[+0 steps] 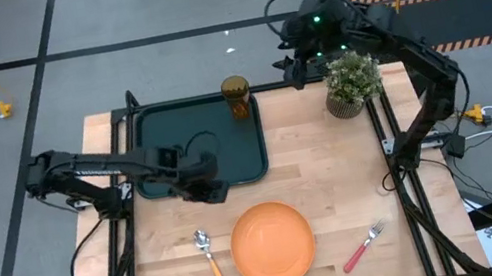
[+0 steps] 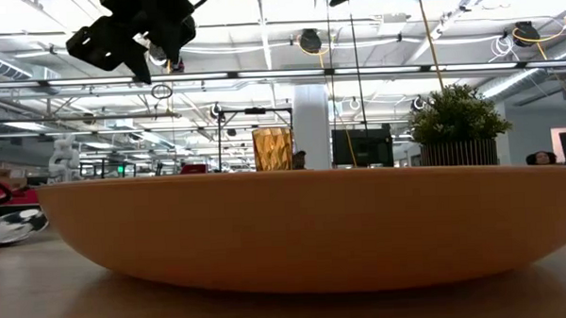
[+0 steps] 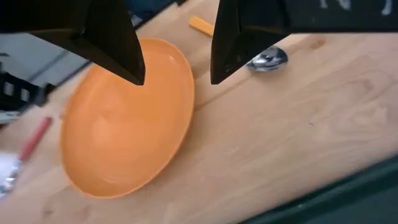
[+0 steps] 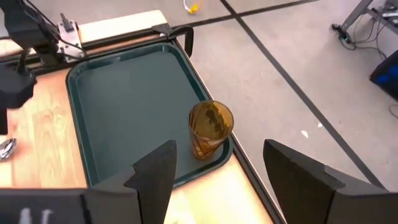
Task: Pick and place plate/cup/fork/spoon on tray
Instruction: Put the orange plate on the black serving tray to the bottom left of the yellow cup
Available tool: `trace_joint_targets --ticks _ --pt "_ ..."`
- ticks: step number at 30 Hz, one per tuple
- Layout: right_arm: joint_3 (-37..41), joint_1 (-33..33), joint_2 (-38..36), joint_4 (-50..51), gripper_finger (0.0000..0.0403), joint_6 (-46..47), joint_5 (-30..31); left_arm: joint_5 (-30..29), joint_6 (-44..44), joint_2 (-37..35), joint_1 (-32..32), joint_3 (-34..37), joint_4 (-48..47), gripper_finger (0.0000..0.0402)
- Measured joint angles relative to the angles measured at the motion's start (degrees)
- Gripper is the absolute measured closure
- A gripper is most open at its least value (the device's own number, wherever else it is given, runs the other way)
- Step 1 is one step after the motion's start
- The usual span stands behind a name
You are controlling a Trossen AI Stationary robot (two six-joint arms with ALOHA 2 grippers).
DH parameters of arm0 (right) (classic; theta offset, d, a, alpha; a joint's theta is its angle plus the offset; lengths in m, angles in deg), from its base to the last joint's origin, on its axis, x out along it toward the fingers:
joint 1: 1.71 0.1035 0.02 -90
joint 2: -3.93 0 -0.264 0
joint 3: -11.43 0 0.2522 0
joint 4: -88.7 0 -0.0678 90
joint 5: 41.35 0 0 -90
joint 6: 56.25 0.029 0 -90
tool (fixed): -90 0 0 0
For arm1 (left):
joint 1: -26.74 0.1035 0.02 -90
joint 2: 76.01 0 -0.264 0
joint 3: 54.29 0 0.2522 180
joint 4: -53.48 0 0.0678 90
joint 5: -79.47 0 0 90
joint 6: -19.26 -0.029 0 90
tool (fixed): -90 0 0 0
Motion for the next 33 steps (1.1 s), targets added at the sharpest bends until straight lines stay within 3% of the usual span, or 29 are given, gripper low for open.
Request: trace_joint_targets --ticks 9,18,33 --pt "0.0 0.0 -2.5 3.5 0.0170 -2.2 -0.1 -2.1 11.1 10.6 -8.6 0.0 9.1 0.0215" --pt "0.0 0.0 -3.3 6.4 0.0170 -2.9 -0.1 -2.1 22.5 22.2 -12.8 0.0 15.8 0.0215" --pt "0.0 0.0 -3.4 6.4 0.0170 -4.4 -0.1 -3.7 27.9 24.6 -14.2 -0.5 15.9 0.0215"
